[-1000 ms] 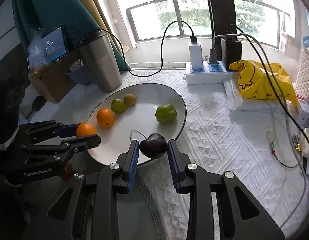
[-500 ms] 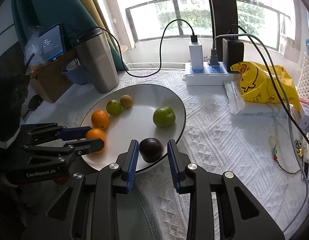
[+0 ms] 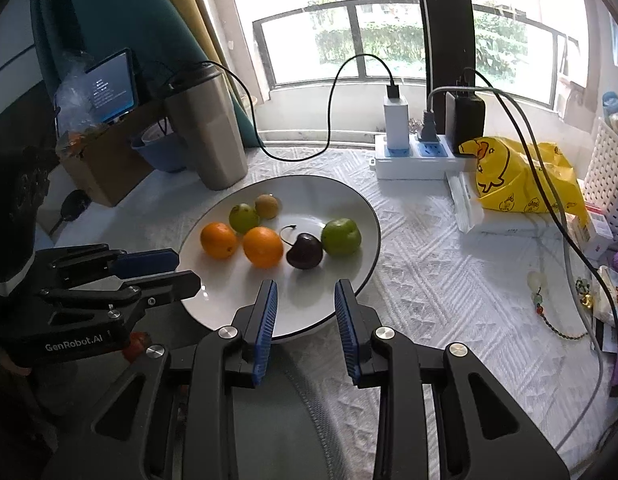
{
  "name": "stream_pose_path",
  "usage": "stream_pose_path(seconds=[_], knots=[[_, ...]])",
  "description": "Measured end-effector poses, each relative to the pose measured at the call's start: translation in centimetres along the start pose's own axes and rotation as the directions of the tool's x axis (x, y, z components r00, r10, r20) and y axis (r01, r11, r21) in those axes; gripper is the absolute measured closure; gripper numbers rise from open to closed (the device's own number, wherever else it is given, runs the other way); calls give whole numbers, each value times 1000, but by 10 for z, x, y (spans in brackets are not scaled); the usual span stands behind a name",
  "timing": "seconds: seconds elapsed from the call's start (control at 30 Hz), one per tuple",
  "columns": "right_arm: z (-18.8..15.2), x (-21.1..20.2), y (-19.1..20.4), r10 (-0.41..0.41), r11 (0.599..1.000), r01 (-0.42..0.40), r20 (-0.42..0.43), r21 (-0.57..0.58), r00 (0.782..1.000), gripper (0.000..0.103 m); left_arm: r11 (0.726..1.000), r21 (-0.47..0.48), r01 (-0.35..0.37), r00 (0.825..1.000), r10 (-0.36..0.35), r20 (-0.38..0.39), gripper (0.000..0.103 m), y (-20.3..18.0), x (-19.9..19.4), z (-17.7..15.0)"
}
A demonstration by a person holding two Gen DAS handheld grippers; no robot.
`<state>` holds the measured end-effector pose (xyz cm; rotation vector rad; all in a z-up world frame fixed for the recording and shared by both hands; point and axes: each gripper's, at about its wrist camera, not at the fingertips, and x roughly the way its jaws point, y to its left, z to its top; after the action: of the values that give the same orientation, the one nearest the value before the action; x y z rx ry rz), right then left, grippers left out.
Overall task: Organize fruits
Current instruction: 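Withdraw both open tools from the plate back over the grey tray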
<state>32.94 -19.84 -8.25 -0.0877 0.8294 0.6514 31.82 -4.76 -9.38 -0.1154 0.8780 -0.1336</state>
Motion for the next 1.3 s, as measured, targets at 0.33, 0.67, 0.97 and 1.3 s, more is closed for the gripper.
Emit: stream_pose_path(seconds=[0.33, 0.67, 0.97, 1.3], knots=[[-6, -18, 20, -6, 1000, 6, 9, -15, 1000, 71, 1000, -2, 14, 999, -14, 35, 63, 1, -25, -10], [-14, -30, 38, -9, 1000, 9, 7, -29, 1000, 71, 1000, -14, 13, 998, -12, 60, 63, 11, -48, -27], [-28, -32, 54, -13, 999, 12, -13, -46, 1000, 71, 999, -36, 9, 998, -6, 63, 63, 21, -59, -48], [-57, -31, 62, -33, 999, 30, -64, -45, 997, 71, 998, -54, 20, 998, -17, 59, 63, 26, -64, -72]])
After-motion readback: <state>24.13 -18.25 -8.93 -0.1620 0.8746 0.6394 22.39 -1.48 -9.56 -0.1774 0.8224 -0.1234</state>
